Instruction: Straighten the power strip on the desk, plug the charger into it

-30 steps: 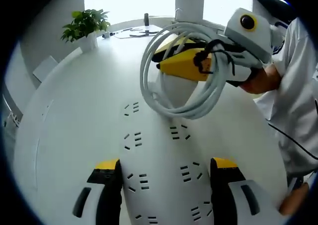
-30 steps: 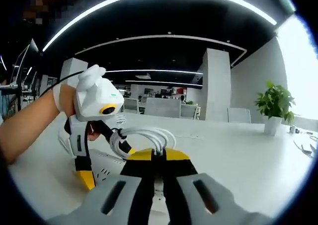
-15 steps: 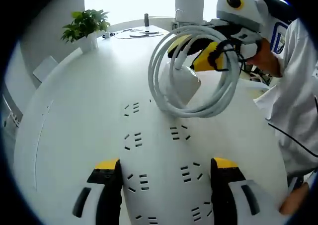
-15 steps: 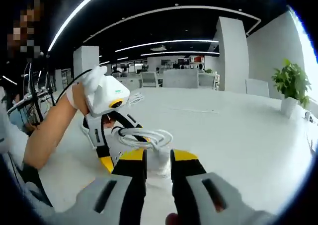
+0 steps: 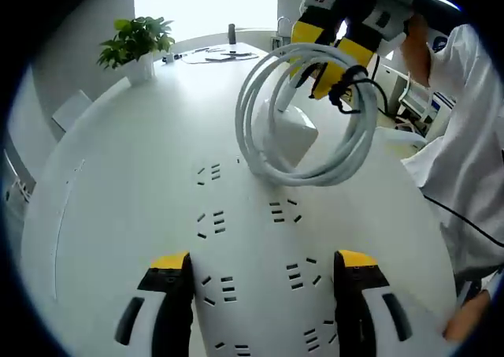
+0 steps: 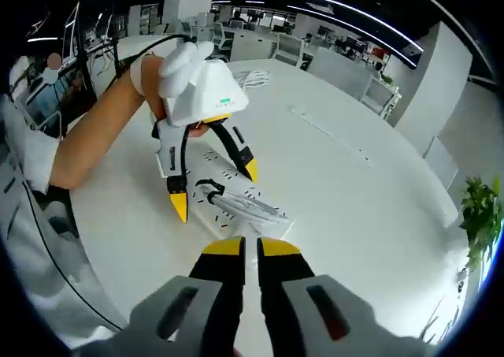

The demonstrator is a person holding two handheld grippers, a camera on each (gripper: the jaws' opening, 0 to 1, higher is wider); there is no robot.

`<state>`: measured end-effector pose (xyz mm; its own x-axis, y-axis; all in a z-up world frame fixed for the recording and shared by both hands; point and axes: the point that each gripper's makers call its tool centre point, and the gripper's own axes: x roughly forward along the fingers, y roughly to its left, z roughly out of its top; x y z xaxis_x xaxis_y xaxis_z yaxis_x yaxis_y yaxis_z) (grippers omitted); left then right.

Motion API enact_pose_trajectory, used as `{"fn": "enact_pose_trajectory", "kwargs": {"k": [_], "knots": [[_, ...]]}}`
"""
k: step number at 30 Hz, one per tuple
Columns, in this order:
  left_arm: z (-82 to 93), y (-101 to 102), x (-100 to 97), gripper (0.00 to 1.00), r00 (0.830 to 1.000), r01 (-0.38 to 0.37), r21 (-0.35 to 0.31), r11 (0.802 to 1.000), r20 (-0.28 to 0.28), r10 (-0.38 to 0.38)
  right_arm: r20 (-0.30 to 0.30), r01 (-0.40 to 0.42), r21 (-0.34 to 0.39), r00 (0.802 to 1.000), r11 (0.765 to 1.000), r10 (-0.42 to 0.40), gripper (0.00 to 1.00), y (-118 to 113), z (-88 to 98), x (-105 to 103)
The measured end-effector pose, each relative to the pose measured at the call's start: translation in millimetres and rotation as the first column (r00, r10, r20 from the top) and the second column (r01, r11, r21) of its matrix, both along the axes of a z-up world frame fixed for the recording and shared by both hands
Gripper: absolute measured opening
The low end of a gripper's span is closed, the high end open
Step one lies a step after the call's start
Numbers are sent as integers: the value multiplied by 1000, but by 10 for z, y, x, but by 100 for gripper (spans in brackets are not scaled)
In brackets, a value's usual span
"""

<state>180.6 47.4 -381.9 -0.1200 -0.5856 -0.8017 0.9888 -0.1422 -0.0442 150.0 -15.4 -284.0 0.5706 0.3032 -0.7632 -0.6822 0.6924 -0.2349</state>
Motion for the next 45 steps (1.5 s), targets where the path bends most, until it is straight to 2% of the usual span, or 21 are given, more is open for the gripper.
{"fn": "enact_pose_trajectory", "kwargs": {"k": [2, 3, 5, 14, 18, 21, 26, 27, 32, 41, 45], "knots": [[0, -1, -3, 73, 1000, 1, -2, 1000, -1, -1, -12, -12, -17, 1000, 1000, 12, 1, 29, 39, 17], [0, -1, -4, 73, 1000, 1, -3, 1000, -2, -1, -39, -7, -36, 999, 999, 6, 1, 12, 22, 9], [0, -2, -4, 73, 1000, 2, -5, 1000, -3, -2, -57, -15, -61, 998, 998, 11, 1, 2, -6, 33], [-1, -7, -13, 73, 1000, 3, -5, 1000, -4, -3, -156, -5, -91, 988, 996, -9, 1, 4, -142, 21], [-2, -7, -9, 73, 1000, 3, -5, 1000, -4, -3, -161, 52, -107, 985, 993, -68, 1, -90, -126, 89], [-4, -7, -8, 73, 1000, 4, -4, 1000, -4, -4, -195, 97, -84, 974, 992, -112, 1, -93, -162, 91], [-8, -10, -3, 74, 1000, 6, -6, 1000, -3, -6, -200, 81, -119, 974, 990, -103, 1, -63, -172, 71], [-9, -10, -4, 74, 1000, 6, -5, 1000, -3, -6, -207, 102, -128, 970, 986, -127, 1, -68, -173, 73], [-13, -13, -4, 74, 1000, 8, -7, 1000, -3, -8, -191, 118, -140, 971, 983, -144, 1, -65, -170, 106], [-23, -23, 3, 73, 1000, 6, 30, 1000, 18, -7, -204, 121, -166, 967, 979, -154, 0, -61, -174, 126], [-19, -20, 7, 73, 1000, 6, 20, 1000, 14, -6, -203, 134, -160, 965, 978, -165, 0, -64, -169, 139]]}}
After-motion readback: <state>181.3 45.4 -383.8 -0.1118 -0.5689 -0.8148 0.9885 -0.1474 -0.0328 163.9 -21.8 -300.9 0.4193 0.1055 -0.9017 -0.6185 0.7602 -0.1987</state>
